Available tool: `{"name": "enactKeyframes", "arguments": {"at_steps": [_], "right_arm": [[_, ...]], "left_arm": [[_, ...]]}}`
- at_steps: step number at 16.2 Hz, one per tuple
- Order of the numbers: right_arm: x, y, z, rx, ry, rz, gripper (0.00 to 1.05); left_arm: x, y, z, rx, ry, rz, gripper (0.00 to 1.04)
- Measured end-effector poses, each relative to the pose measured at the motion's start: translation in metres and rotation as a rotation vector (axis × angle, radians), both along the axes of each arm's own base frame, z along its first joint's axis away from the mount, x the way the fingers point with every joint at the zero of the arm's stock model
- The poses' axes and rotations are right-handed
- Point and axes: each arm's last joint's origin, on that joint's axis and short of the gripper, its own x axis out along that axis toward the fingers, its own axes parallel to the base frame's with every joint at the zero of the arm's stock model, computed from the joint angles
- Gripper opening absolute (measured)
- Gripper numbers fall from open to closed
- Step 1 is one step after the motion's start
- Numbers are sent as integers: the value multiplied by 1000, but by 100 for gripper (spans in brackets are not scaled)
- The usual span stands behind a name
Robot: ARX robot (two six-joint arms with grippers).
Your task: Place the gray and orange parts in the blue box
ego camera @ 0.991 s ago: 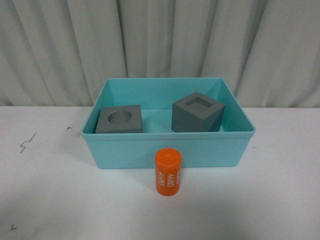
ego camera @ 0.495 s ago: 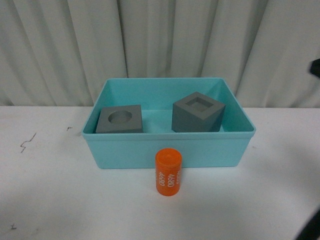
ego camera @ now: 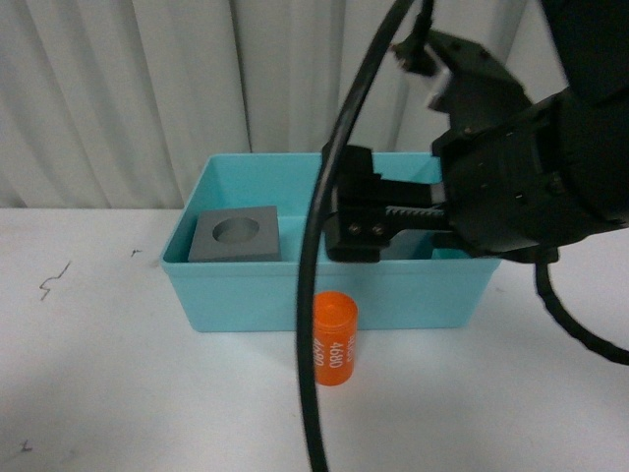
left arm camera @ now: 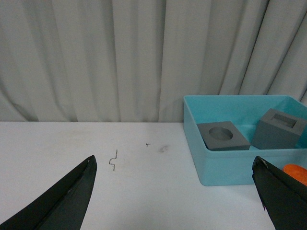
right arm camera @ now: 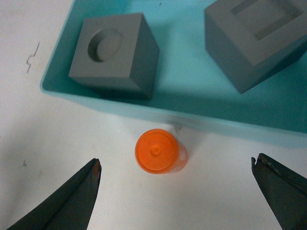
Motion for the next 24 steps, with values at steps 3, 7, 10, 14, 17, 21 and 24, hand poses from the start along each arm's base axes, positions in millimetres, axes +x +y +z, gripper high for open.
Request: {"name": "enactKeyframes", "arguments": {"at_steps": [3,7,10,14,17,21,24], "right_arm": [[8,17,-16,-28,83,42,98],[14,29,-31,-57,149,66,98],[16,35,-35,-67,160,77,98],[19,39,-48,-94,191,72,98],[23,38,-54,-100,201,64,98],[42,36,-72,-127,221,61,98],[45,44,-75,-132,219,84,98]], "left_arm": [[0,0,0,0,0,0,98],[0,0,0,0,0,0,98],[0,0,0,0,0,0,98],[0,0,0,0,0,0,98],[0,0,0,0,0,0,98],[0,0,0,0,0,0,98],[0,0,0,0,0,0,98]]}}
